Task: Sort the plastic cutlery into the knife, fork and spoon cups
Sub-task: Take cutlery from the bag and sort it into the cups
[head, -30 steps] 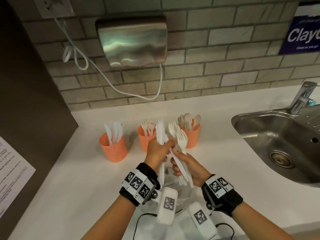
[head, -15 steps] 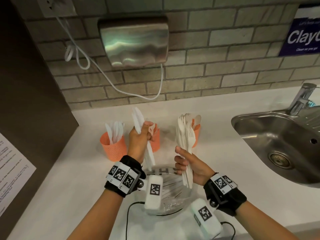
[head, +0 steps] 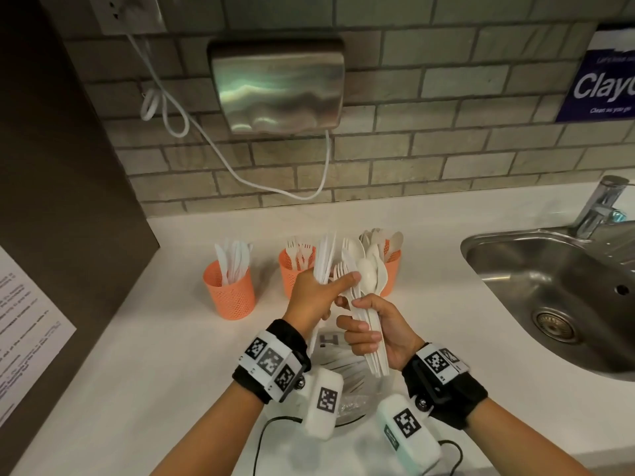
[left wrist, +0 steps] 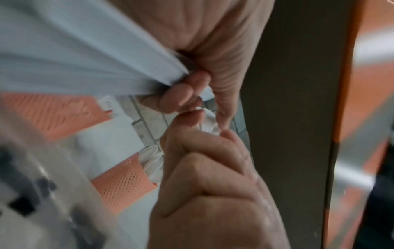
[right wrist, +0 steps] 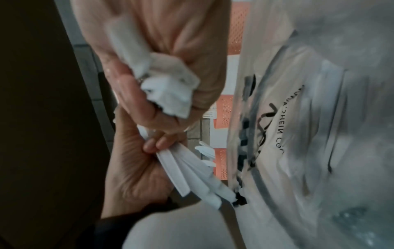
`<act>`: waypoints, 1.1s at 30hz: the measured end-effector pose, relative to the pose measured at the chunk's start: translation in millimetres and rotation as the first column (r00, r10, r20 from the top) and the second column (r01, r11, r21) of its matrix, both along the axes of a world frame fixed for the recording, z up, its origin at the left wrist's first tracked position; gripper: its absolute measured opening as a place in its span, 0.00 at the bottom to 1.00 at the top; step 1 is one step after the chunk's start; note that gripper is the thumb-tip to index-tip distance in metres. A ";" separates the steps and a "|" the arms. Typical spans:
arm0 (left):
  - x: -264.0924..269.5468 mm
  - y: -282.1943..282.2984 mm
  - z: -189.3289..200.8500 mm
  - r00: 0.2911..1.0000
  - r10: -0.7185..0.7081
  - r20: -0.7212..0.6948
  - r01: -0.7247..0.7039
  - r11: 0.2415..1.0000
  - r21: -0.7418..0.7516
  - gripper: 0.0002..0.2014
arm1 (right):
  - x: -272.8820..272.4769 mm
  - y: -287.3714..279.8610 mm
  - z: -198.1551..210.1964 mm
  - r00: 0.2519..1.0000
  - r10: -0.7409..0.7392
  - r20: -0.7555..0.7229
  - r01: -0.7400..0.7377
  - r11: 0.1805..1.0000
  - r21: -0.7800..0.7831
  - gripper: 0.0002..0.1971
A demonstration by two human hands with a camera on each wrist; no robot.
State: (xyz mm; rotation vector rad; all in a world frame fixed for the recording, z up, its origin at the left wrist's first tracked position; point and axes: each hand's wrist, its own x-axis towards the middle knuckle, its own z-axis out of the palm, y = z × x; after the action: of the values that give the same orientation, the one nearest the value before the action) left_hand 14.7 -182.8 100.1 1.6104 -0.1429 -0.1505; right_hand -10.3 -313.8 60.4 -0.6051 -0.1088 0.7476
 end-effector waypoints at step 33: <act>8.6 -6.0 -9.5 0.990 0.107 -0.093 -0.116 0.988 -0.100 0.09 | -5.1 7.6 9.5 0.933 -0.280 0.225 0.355 0.808 -0.470 0.16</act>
State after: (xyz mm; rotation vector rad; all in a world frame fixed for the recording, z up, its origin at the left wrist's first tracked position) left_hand 23.2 -188.8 90.6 1.5000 0.0075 -0.1250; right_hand -15.4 -306.2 69.9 -1.1529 0.0611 0.3939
